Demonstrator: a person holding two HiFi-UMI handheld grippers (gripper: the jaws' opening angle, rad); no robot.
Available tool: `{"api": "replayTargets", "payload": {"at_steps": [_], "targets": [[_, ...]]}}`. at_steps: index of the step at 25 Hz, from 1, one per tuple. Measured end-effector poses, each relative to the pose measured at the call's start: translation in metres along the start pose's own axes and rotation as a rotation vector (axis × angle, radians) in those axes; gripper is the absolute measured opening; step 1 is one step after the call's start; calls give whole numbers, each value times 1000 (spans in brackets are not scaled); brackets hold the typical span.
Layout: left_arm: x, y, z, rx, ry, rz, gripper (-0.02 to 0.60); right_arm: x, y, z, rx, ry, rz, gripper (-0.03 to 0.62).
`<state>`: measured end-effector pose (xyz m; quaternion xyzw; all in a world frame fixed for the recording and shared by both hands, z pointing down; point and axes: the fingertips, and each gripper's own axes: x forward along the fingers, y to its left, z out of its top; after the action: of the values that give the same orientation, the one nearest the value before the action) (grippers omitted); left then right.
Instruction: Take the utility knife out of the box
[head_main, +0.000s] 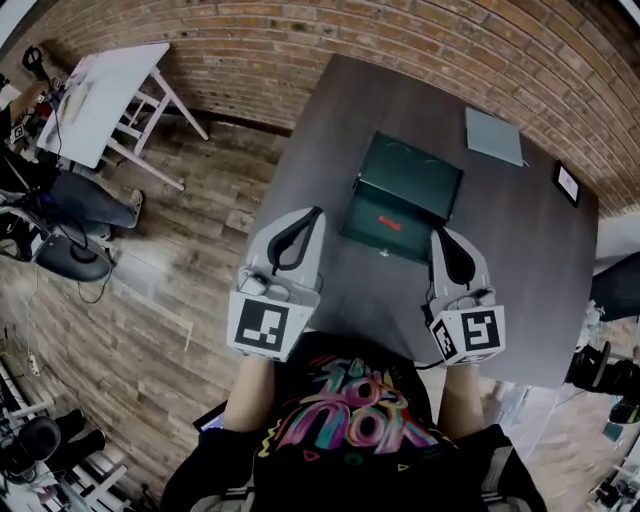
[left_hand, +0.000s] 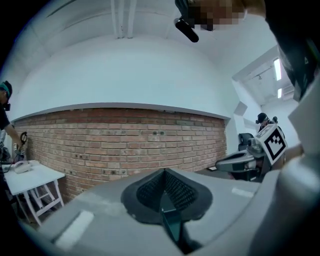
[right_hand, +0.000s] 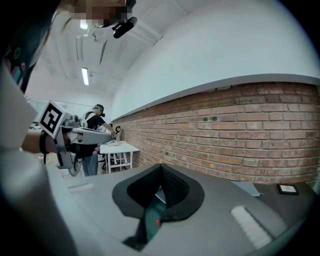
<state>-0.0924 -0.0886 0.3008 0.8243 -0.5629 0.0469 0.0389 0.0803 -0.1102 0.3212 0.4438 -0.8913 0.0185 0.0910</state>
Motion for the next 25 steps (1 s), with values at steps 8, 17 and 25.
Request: {"api": "replayTargets", "payload": {"at_steps": [8, 17, 25], "targets": [[46, -13, 9, 17, 9, -52, 2, 1, -38, -5, 14, 23, -26, 0], [69, -22, 0, 17, 47, -137, 2, 16, -41, -21, 29, 84, -29, 0], [94, -19, -11, 8, 68, -226, 2, 29, -45, -34, 61, 101, -106, 0]]}}
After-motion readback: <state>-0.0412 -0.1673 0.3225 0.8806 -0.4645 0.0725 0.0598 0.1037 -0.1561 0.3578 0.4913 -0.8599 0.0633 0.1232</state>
